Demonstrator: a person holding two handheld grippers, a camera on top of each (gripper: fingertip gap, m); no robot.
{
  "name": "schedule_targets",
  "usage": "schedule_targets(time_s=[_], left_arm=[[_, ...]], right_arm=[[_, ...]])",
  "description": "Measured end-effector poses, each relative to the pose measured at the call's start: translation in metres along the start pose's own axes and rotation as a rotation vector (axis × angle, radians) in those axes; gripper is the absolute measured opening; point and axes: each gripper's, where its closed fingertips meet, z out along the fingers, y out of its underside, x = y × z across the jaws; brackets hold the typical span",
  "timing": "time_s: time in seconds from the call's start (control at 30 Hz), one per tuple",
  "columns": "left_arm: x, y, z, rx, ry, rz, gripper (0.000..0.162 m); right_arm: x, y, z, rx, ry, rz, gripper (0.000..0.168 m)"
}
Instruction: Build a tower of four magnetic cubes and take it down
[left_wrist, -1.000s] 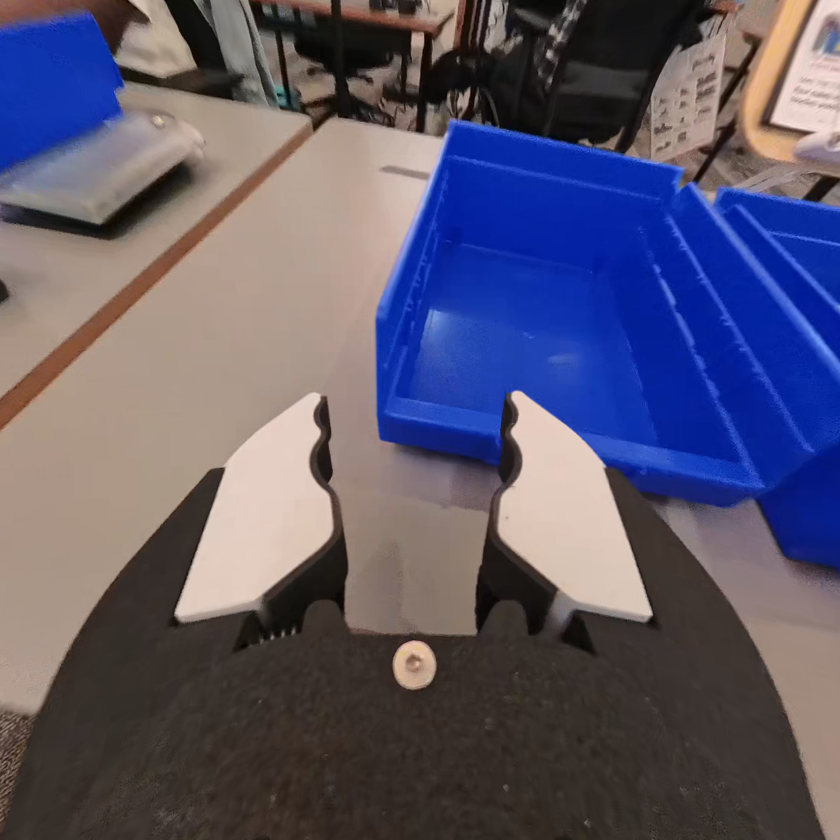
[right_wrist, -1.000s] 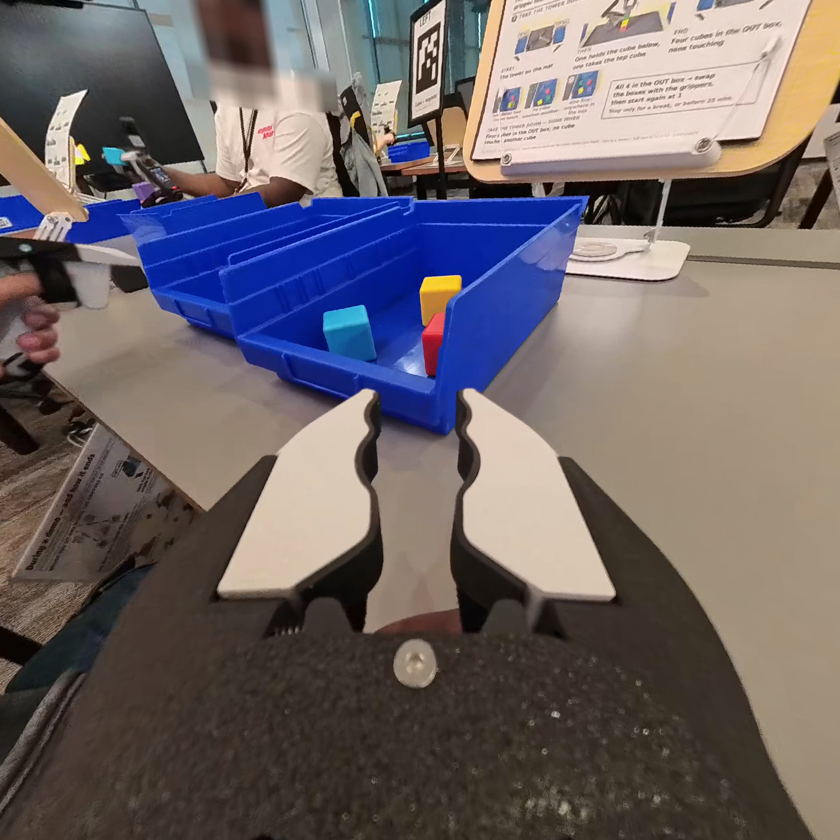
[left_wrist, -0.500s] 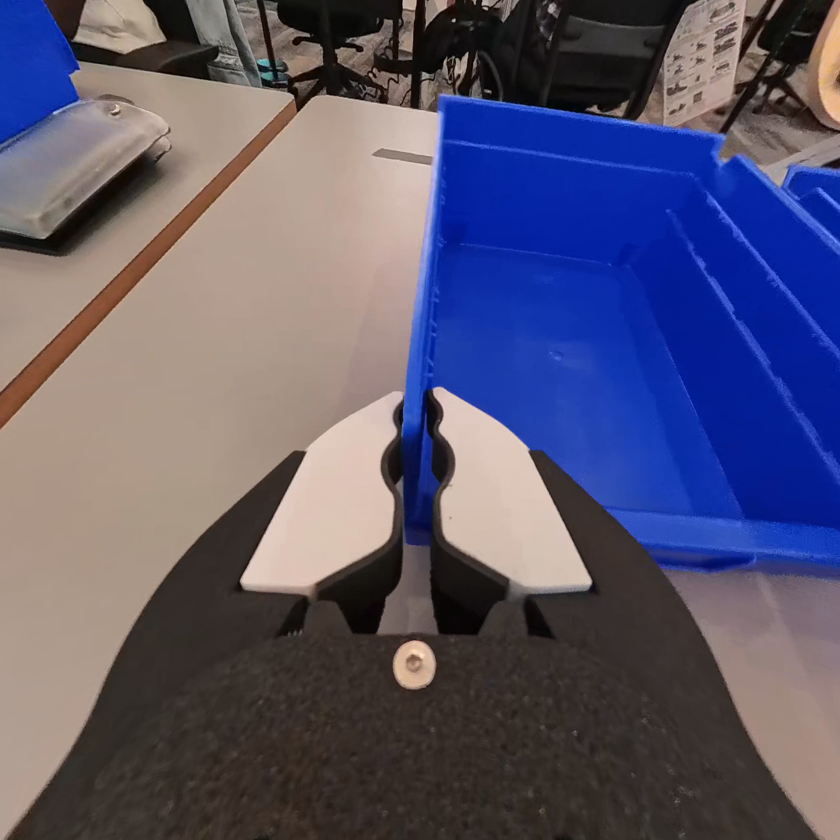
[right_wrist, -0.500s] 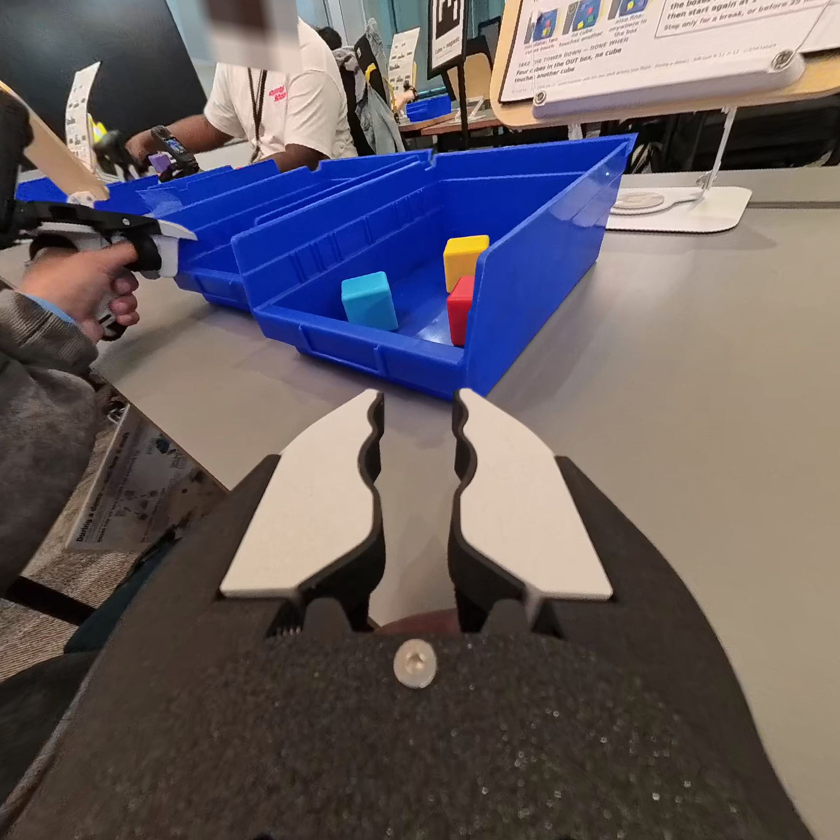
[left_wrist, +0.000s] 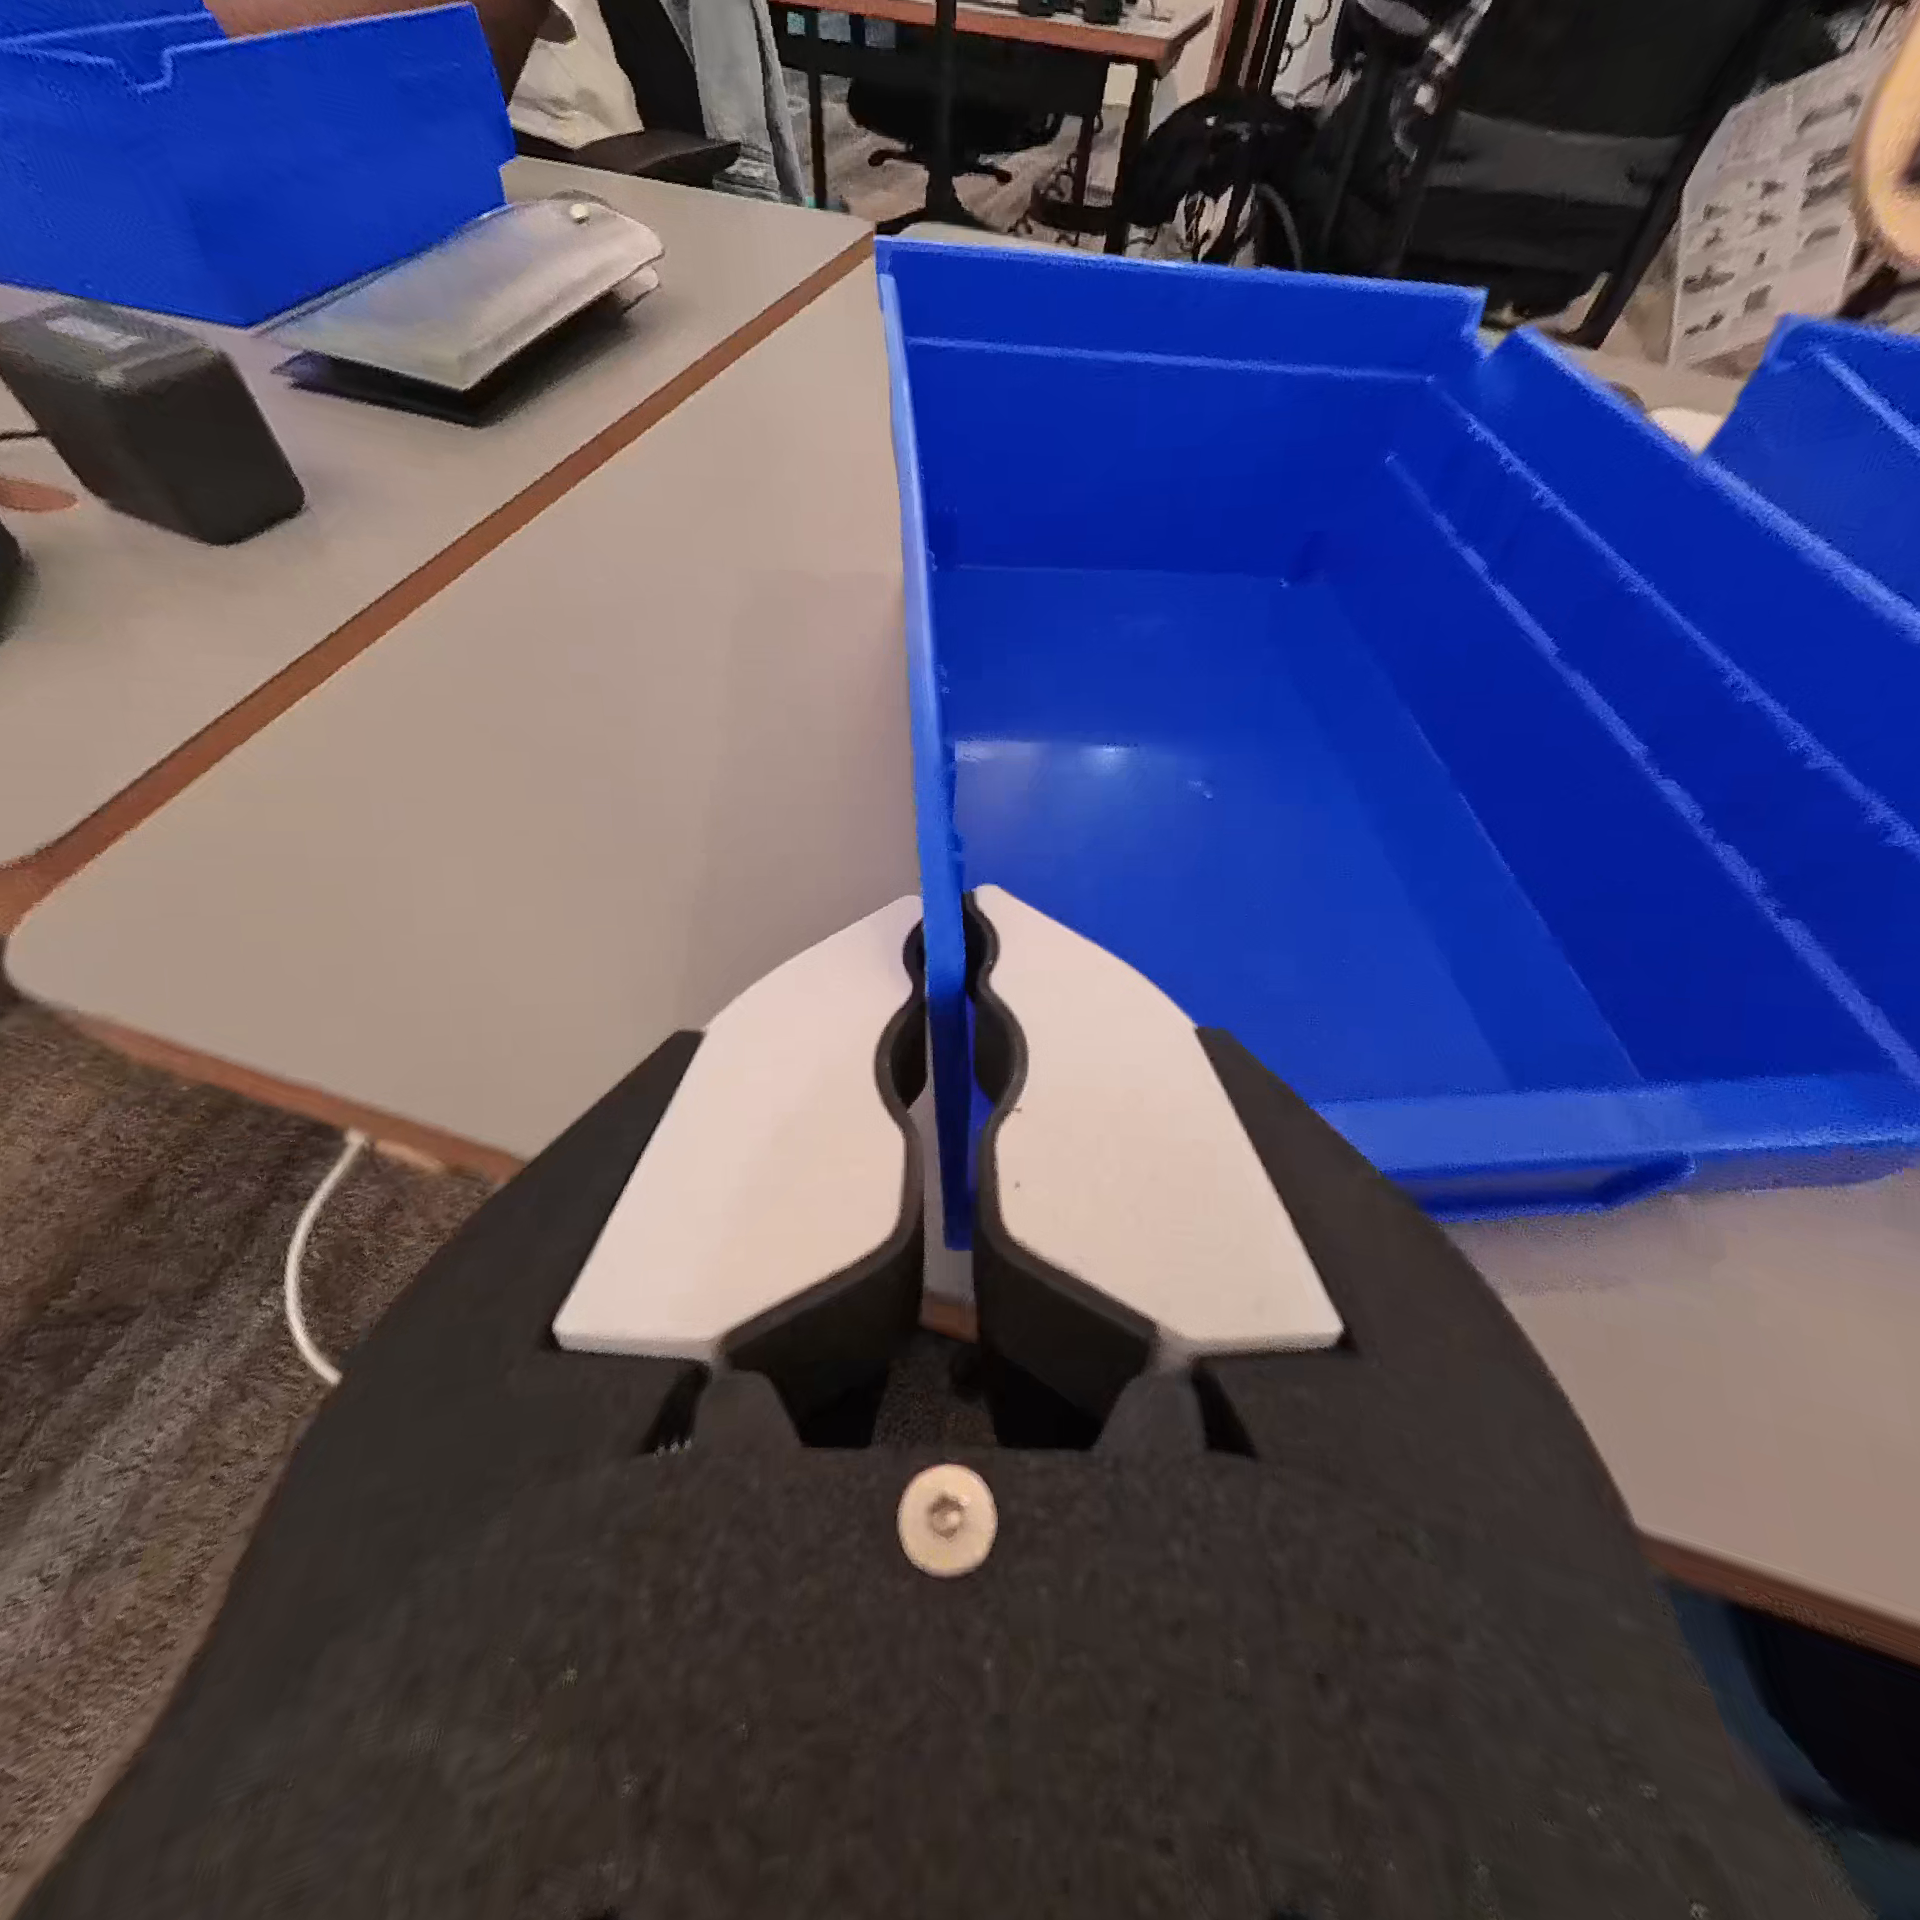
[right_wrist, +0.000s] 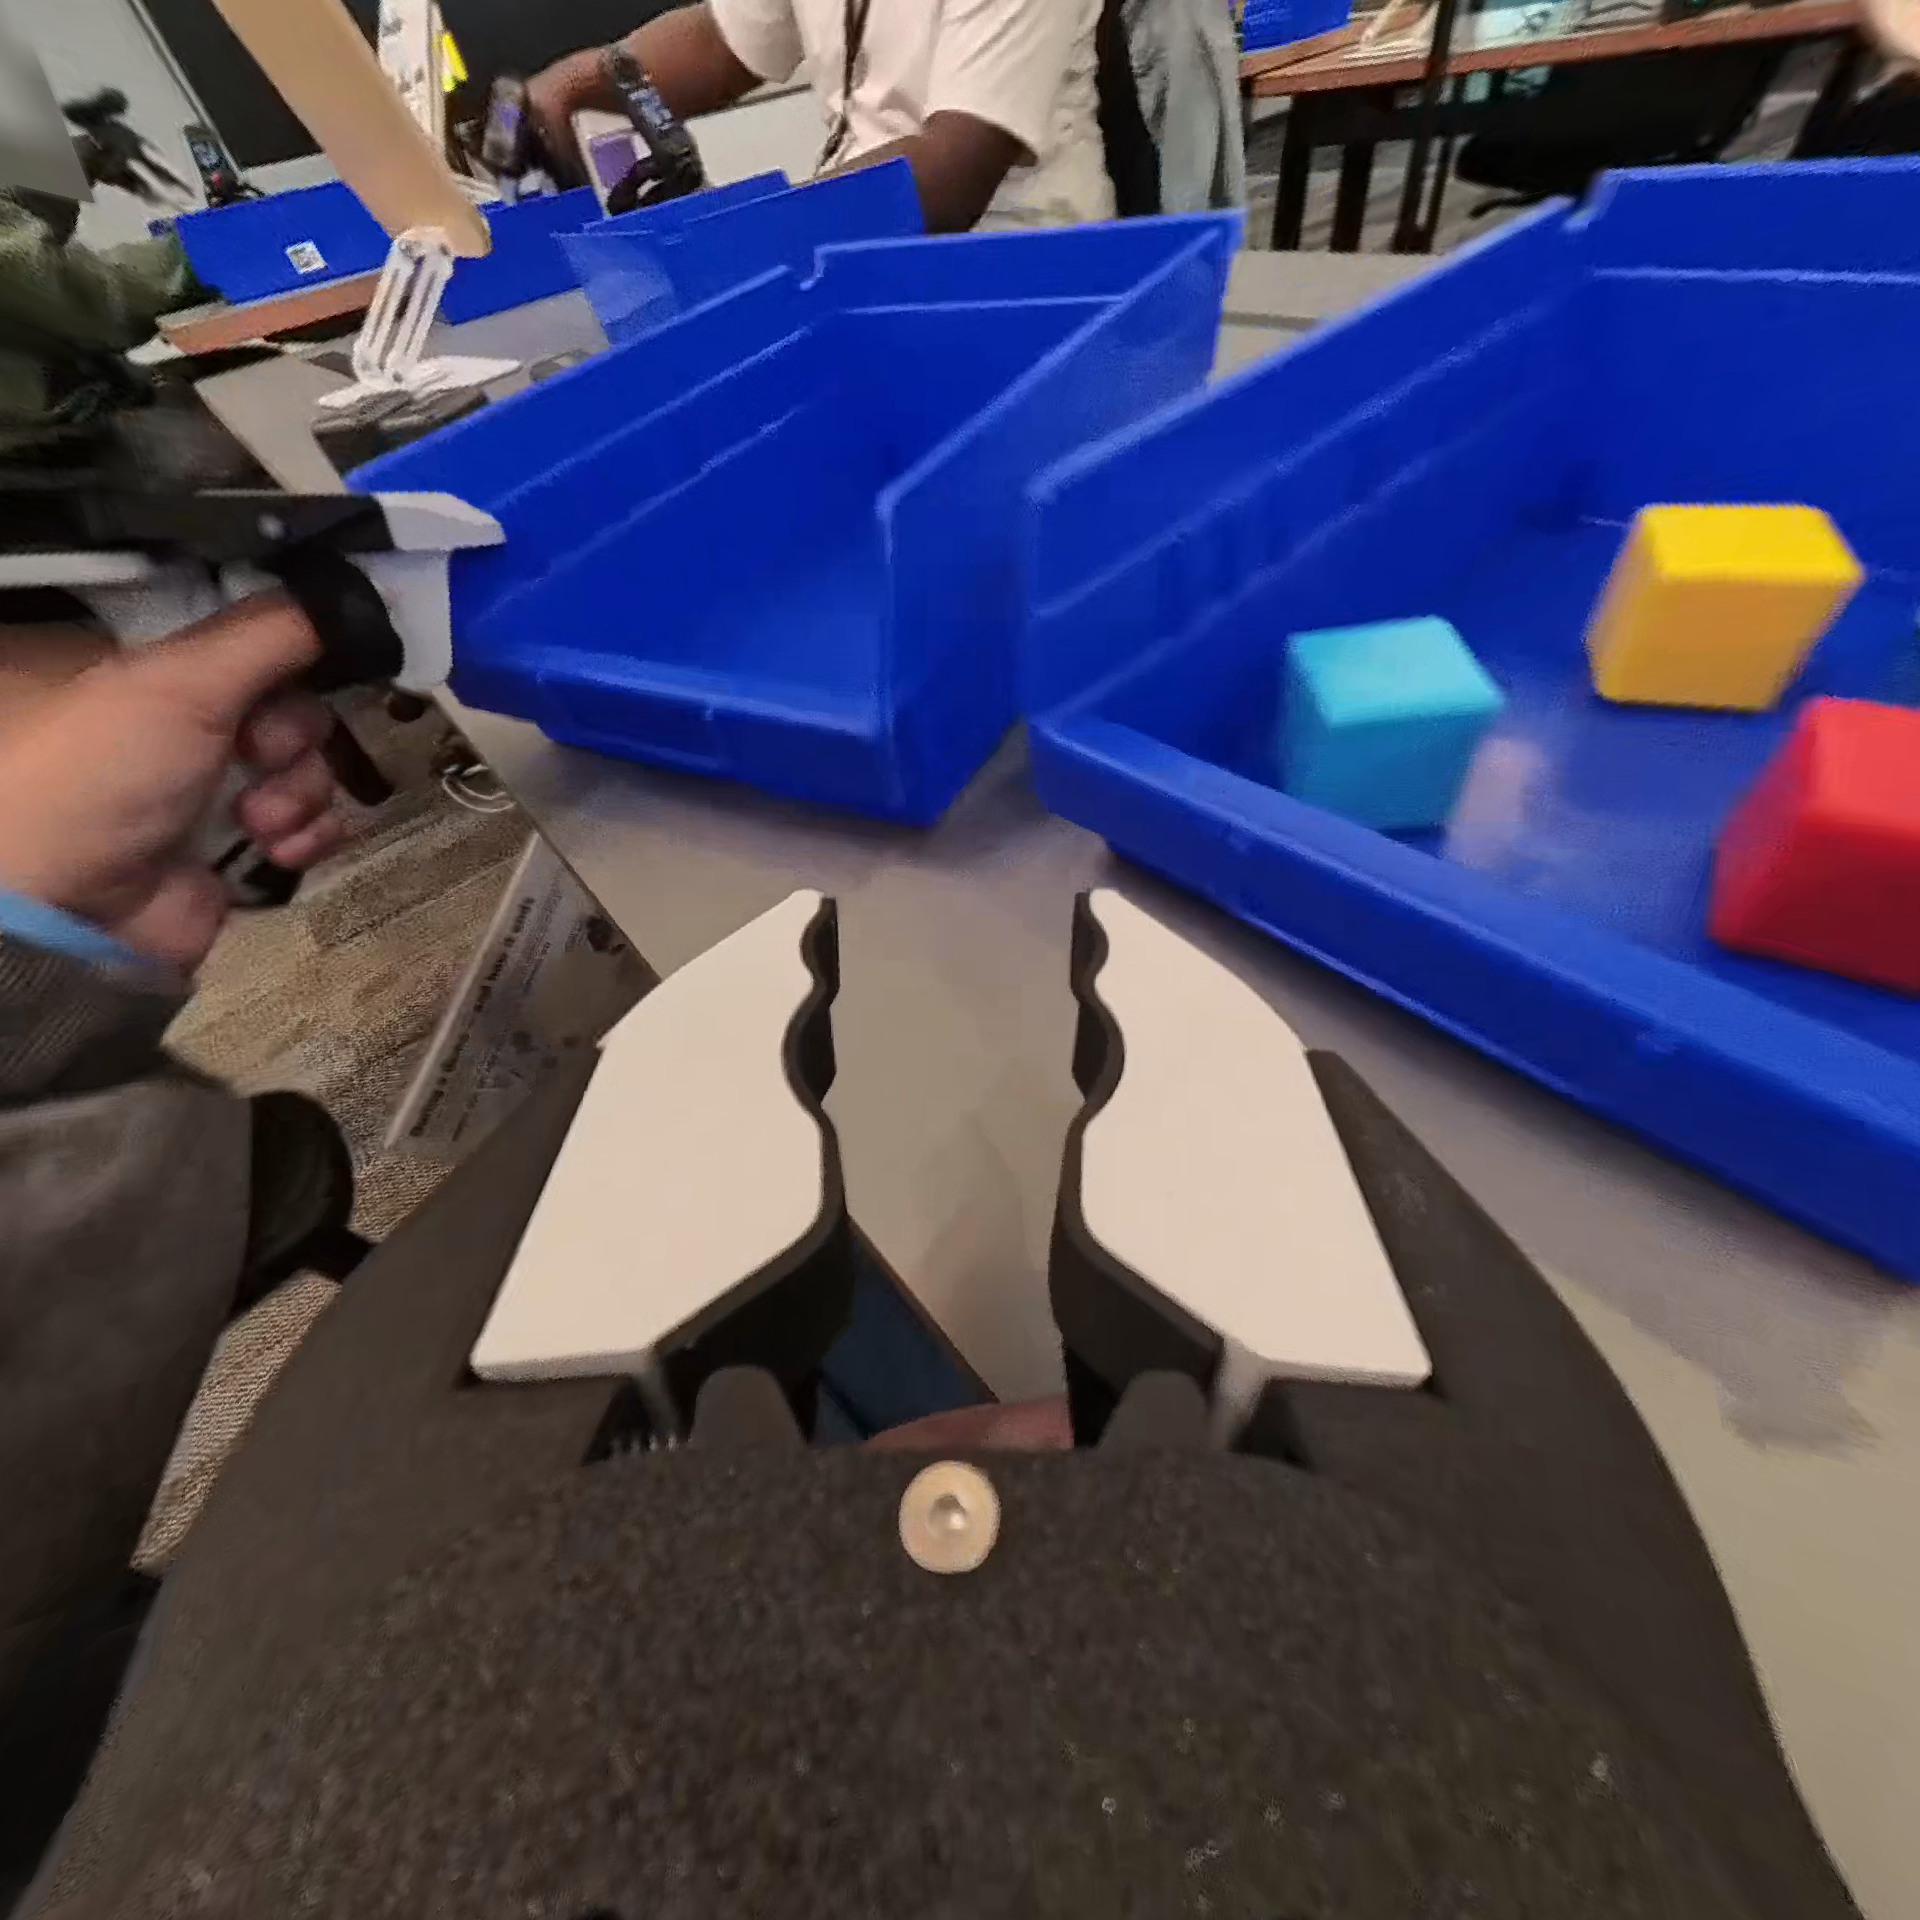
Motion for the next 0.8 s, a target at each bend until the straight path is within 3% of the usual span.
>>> schedule_targets(time_s=[0.13,0.23,0.3,0.4,0.5,0.63,0.8], left_arm=[[0.002,0.014,-0.037,0.033,-0.013,0.003,0.003],[0.009,0.021,-0.054,0.049,-0.007,0.016,0.004],[0.014,0.024,-0.062,0.061,0.000,0.034,0.004],[0.019,0.026,-0.072,0.078,-0.033,0.069,0.005],[0.026,0.004,-0.087,0.190,-0.067,0.104,0.004],[0.049,-0.056,-0.122,0.436,-0.094,0.168,0.003],[0.130,-0.131,-0.141,0.625,0.042,0.183,0.003]], right_arm=[[-0.030,-0.013,0.044,-0.007,0.009,-0.004,0.047],[-0.028,-0.017,0.066,-0.006,0.100,-0.022,0.045],[-0.023,-0.016,0.075,-0.018,0.140,-0.007,0.020],[-0.014,-0.020,0.073,-0.002,0.198,0.039,0.004],[-0.016,-0.040,0.059,0.109,0.243,0.007,0.003],[-0.018,-0.104,0.014,0.362,0.294,-0.056,0.003],[0.027,-0.177,-0.071,0.567,0.425,-0.110,0.003]])
